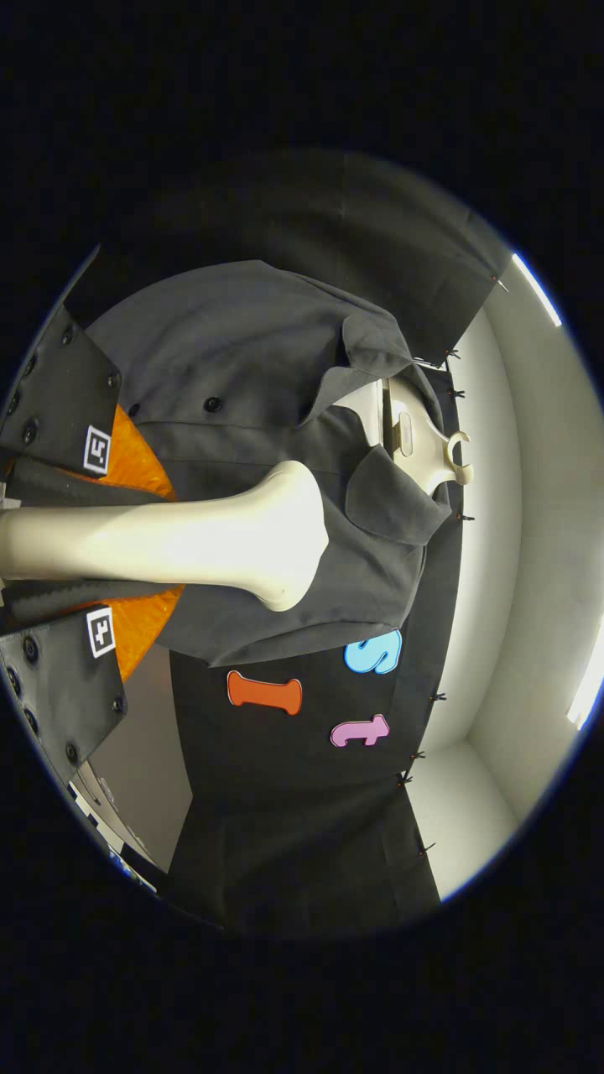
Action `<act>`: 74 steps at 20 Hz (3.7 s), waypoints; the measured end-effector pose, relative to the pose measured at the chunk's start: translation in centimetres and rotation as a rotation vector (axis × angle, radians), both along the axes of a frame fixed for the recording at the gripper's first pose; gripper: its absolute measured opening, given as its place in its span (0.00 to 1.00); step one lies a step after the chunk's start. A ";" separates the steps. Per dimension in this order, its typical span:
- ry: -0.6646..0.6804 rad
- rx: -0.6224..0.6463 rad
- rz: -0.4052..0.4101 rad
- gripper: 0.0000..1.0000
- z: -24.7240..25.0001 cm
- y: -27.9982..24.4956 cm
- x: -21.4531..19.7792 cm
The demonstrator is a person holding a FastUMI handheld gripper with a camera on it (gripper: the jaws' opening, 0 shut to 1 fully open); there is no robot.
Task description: Iron the clothes twice with a garment steamer, once on the left side and once on the right side.
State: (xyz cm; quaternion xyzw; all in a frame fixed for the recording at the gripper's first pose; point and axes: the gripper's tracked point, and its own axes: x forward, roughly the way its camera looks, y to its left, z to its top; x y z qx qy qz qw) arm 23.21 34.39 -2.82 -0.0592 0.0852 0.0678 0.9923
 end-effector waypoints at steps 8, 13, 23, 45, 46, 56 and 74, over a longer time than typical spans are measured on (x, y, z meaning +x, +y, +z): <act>0.043 -0.025 0.013 0.44 -3.1 -0.4 -1.7; 0.097 -0.057 0.029 0.44 -6.5 -0.6 -3.4; 0.233 -0.098 0.049 0.44 -14.4 -1.3 -7.7; 0.486 -0.120 0.002 0.44 -25.7 -3.8 -14.2; 0.460 -0.114 0.008 0.44 -24.6 -3.7 -14.1; 0.123 -0.020 0.137 0.44 -6.7 0.9 -12.9; 0.063 0.038 0.271 0.44 0.4 12.9 -7.0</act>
